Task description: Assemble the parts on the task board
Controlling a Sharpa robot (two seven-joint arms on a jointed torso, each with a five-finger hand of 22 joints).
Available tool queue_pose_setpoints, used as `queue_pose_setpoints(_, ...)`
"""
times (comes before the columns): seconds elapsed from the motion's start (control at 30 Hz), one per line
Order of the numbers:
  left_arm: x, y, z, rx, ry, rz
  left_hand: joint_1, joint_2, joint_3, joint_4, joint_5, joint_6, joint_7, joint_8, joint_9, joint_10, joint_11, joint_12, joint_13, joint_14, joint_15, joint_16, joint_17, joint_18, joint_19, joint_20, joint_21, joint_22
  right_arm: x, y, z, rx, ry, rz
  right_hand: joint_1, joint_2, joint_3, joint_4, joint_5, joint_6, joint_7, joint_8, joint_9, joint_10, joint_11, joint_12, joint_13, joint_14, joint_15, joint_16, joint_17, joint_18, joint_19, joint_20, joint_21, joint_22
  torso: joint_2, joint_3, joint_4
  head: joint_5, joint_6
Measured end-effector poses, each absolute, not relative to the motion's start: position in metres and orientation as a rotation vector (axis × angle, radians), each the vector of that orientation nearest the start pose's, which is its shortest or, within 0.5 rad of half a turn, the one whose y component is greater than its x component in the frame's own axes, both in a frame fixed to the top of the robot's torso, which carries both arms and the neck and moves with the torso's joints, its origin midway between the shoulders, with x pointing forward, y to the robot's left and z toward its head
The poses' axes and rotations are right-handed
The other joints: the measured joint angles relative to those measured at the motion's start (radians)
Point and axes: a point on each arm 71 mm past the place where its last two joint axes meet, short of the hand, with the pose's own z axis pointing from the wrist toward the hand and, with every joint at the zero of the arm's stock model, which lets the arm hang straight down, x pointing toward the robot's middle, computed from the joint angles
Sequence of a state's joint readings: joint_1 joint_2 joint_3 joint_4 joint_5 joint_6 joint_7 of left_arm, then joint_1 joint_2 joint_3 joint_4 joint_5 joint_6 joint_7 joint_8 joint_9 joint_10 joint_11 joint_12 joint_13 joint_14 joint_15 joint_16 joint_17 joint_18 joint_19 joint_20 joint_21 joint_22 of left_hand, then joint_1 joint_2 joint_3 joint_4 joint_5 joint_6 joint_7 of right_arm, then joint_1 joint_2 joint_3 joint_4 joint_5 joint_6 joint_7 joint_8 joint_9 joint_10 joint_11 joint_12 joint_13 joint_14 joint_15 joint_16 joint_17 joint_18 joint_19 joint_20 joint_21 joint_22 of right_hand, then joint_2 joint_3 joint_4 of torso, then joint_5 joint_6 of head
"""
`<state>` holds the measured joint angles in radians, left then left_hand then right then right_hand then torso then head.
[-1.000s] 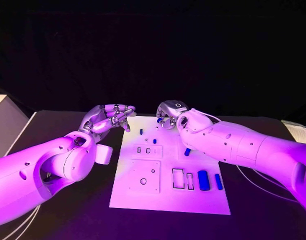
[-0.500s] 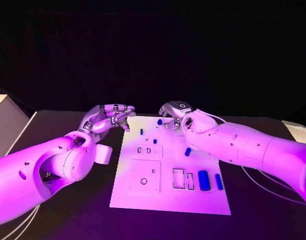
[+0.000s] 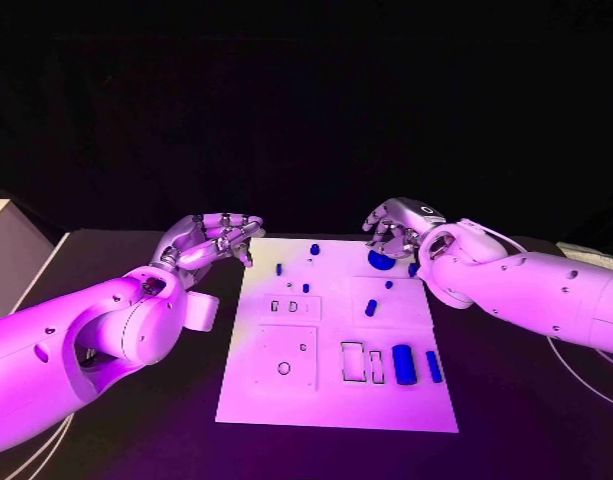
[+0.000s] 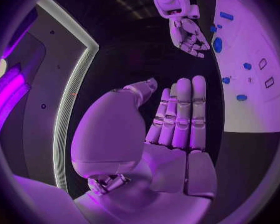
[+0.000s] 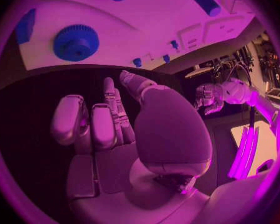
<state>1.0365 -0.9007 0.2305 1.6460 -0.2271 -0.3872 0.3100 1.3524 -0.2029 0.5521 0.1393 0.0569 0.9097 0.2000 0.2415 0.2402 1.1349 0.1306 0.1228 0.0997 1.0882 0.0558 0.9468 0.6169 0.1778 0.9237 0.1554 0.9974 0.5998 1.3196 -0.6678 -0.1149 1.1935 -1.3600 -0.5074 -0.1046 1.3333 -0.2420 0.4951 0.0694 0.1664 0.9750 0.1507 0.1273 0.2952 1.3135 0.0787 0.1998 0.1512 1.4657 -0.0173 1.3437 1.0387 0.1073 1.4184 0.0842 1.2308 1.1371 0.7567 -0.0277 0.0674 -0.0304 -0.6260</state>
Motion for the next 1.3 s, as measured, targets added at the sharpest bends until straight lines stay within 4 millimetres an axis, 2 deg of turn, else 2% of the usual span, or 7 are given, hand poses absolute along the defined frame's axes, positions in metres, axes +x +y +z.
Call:
queue_pose_setpoints(0.07, 0.475, 0.213, -0.146, -1.001, 1.338, -1.537, 0.0, 0.0, 0.0, 0.0, 0.0, 0.0, 0.0, 0.0, 0.0, 0.0, 0.0, 0.0, 0.0, 0.0, 0.0, 0.0, 0.0, 0.0, 0.0, 0.0, 0.0, 0.0, 0.556, -0.232, -0.149, 0.053, 1.465, 0.498, -0.006, -0.021, -0.034, -0.001, 0.013, 0.009, -0.01, 0.004, 0.002, 0.058, -0.022, 0.165, 0.149, 0.001, -0.016, 0.021, 0.031, -0.018, 0.013, -0.013, 0.024, 0.031, -0.001, 0.0015, -0.0035, -0.002, 0.001)
queue_pose_setpoints(0.1, 0.475, 0.213, -0.146, -1.001, 1.338, -1.536, 0.0, 0.0, 0.0, 0.0, 0.0, 0.0, 0.0, 0.0, 0.0, 0.0, 0.0, 0.0, 0.0, 0.0, 0.0, 0.0, 0.0, 0.0, 0.0, 0.0, 0.0, 0.0, 0.556, -0.238, -0.148, 0.074, 1.472, 0.496, 0.006, -0.023, -0.066, -0.003, 0.031, -0.001, -0.028, 0.008, 0.004, 0.055, -0.036, 0.401, 0.452, 0.001, -0.015, 0.049, 0.074, -0.024, 0.02, -0.02, 0.053, 0.068, -0.002, 0.0021, -0.0052, -0.002, 0.002)
queue_pose_setpoints(0.2, 0.476, 0.214, -0.146, -1.002, 1.337, -1.534, 0.0, 0.0, 0.0, 0.0, 0.0, 0.0, 0.0, 0.0, 0.0, 0.0, 0.0, 0.0, 0.0, 0.0, 0.0, 0.0, 0.0, 0.0, 0.0, 0.0, 0.0, 0.001, 0.556, -0.25, -0.148, 0.122, 1.498, 0.492, -0.007, -0.008, -0.091, 0.026, 0.052, -0.013, -0.014, 0.016, 0.004, 0.121, -0.026, 0.877, 1.012, 0.001, -0.007, 0.121, 0.221, -0.041, 0.038, -0.004, 0.112, 0.145, -0.002, 0.0036, -0.009, -0.003, 0.002)
queue_pose_setpoints(0.27, 0.476, 0.214, -0.146, -1.002, 1.337, -1.534, 0.0, 0.0, 0.0, 0.0, 0.0, 0.0, 0.0, 0.0, 0.0, 0.0, 0.0, 0.0, 0.0, 0.0, 0.0, 0.0, 0.0, 0.0, 0.0, 0.0, 0.0, 0.001, 0.557, -0.254, -0.149, 0.143, 1.521, 0.491, -0.013, -0.005, -0.107, 0.043, 0.072, -0.02, -0.004, 0.019, 0.004, 0.146, -0.018, 1.221, 1.134, 0.001, 0.0, 0.163, 0.262, -0.048, 0.042, 0.0, 0.16, 0.167, -0.002, 0.0054, -0.011, -0.004, 0.002)
queue_pose_setpoints(0.3, 0.476, 0.214, -0.146, -1.001, 1.338, -1.535, 0.0, 0.0, 0.0, 0.0, 0.0, 0.0, 0.0, 0.0, 0.0, 0.0, 0.0, 0.0, 0.0, 0.0, 0.0, 0.0, 0.0, 0.0, 0.0, 0.0, 0.0, 0.001, 0.557, -0.256, -0.15, 0.153, 1.537, 0.489, -0.018, -0.003, -0.118, 0.051, 0.082, -0.021, -0.004, 0.019, 0.004, 0.149, -0.016, 1.282, 1.147, -0.001, 0.002, 0.178, 0.267, -0.057, 0.045, 0.003, 0.182, 0.17, -0.002, 0.0058, -0.0111, -0.005, 0.002)
queue_pose_setpoints(0.77, 0.477, 0.212, -0.147, -0.997, 1.342, -1.539, 0.0, 0.0, 0.0, 0.0, 0.0, 0.0, 0.0, 0.0, 0.0, 0.0, 0.0, 0.0, 0.0, 0.0, 0.0, 0.0, 0.0, 0.0, 0.0, 0.0, 0.0, 0.001, 0.566, -0.254, -0.163, 0.166, 1.655, 0.451, -0.013, 0.001, -0.227, 0.089, 0.085, -0.042, 0.009, 0.027, 0.0, 0.155, -0.009, 1.369, 1.157, 0.002, 0.012, 0.207, 0.27, -0.078, 0.046, 0.011, 0.266, 0.171, -0.001, 0.0035, -0.0081, -0.012, -0.01)
queue_pose_setpoints(1.3, 0.478, 0.212, -0.148, -0.996, 1.344, -1.539, 0.0, 0.0, 0.003, -0.003, 0.0, -0.004, -0.004, 0.0, 0.0, 0.0, 0.0, 0.0, 0.0, 0.0, 0.0, 0.004, 0.0, 0.0, -0.004, -0.004, 0.004, 0.002, 0.574, -0.24, -0.171, 0.131, 1.675, 0.41, 0.0, 0.014, -0.241, 0.098, 0.081, -0.043, 0.01, 0.027, 0.0, 0.151, -0.005, 1.369, 1.157, 0.002, 0.012, 0.211, 0.269, -0.078, 0.046, 0.011, 0.288, 0.171, -0.003, 0.0009, -0.0072, -0.012, -0.017)
